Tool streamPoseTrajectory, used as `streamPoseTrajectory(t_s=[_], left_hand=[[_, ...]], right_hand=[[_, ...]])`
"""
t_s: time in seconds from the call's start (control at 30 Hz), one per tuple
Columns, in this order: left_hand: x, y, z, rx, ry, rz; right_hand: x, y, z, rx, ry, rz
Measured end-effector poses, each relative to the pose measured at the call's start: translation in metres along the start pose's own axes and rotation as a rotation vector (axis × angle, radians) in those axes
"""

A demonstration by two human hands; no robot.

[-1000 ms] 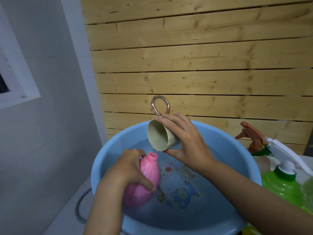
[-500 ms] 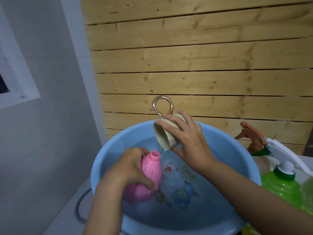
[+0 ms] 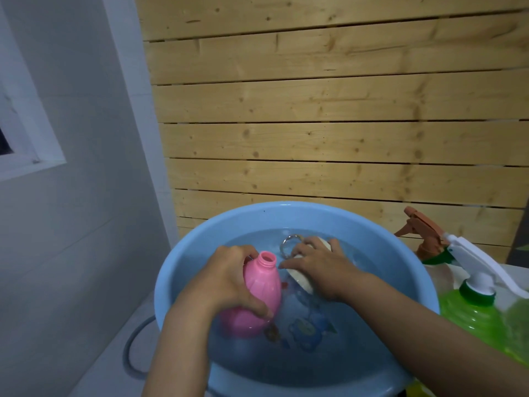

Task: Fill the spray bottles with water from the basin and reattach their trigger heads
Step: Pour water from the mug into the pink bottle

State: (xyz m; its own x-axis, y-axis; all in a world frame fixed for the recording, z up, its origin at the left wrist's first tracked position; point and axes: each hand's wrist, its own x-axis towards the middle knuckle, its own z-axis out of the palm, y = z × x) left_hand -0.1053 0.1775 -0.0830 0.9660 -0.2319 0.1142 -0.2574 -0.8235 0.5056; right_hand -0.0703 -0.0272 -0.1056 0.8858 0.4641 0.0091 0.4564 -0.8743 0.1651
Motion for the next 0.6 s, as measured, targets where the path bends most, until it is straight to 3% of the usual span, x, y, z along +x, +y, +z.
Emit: streamPoseTrajectory(t_s=[0.2,0.37,0.47,0.6], left_hand=[[0.002,-0.002,0.0,0.024,0.014,0.005],[0.002,-0.003,0.002,0.014,0.045,0.015],[0.003,-0.004,0.002,0.017,0.083,0.021],[0.003,-0.002,0.001,0.006,0.182,0.052]], right_hand=[[0.005,0.0,0.013,0.279,-0.254,0.119],[0.004,-0.003,0.011,0.275,-0.404,0.147],[0.001,-0.006,0.005,0.311,-0.401,0.165],[0.001,-0.014,-0.001,0.432,-0.139,0.068]])
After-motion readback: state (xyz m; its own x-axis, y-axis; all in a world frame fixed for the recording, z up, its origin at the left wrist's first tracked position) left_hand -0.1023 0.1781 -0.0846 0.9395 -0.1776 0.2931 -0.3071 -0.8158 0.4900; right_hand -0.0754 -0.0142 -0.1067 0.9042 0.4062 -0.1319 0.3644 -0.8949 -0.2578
